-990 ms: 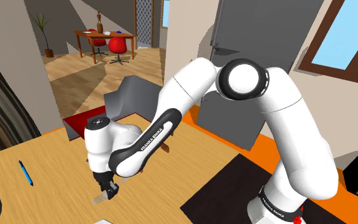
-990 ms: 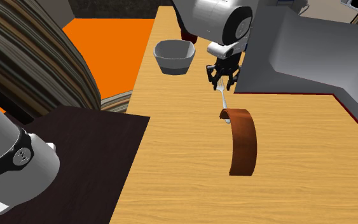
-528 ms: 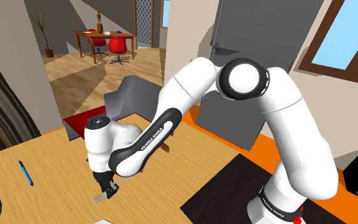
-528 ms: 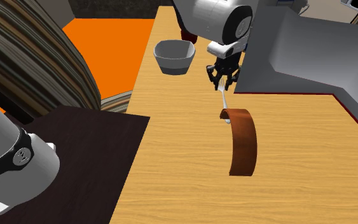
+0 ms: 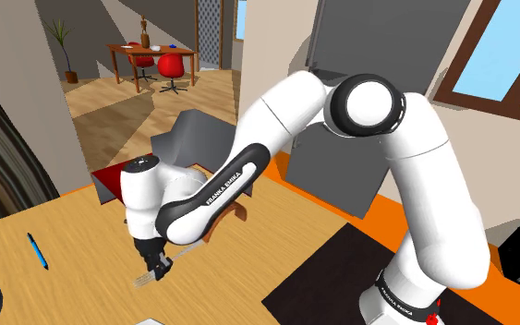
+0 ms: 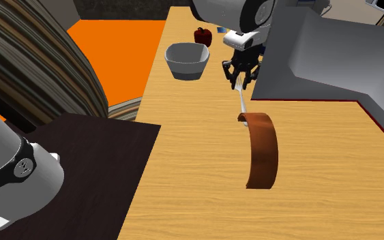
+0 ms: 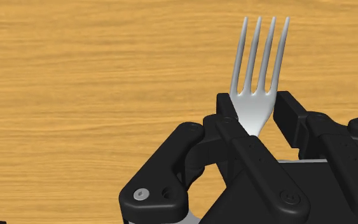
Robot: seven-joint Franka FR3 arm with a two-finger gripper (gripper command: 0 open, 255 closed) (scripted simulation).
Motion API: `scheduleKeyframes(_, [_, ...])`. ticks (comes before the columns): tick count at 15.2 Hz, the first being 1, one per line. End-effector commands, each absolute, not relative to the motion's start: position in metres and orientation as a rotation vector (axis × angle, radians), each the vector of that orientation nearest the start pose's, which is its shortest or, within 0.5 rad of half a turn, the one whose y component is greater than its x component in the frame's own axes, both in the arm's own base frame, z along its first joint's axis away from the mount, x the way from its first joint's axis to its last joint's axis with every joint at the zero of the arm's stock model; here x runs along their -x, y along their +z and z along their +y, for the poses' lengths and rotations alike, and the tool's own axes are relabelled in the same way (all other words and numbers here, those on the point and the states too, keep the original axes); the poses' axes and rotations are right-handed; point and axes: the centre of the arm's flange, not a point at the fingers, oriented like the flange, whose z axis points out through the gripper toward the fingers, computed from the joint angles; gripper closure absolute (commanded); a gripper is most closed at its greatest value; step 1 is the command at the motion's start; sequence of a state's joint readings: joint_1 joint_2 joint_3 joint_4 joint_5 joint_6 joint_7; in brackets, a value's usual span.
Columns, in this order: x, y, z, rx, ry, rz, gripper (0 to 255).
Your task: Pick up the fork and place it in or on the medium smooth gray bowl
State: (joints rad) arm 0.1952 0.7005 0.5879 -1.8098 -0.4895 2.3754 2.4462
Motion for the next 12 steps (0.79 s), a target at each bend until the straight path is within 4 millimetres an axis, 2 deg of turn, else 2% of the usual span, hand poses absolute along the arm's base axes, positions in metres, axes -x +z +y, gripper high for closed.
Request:
scheduleKeyframes(1, [-0.483,0.218,0.435,2.368,0.047,2.032,255])
scheduleKeyframes(12, [-0.483,0.276,0.435,2.368,0.047,2.032,255])
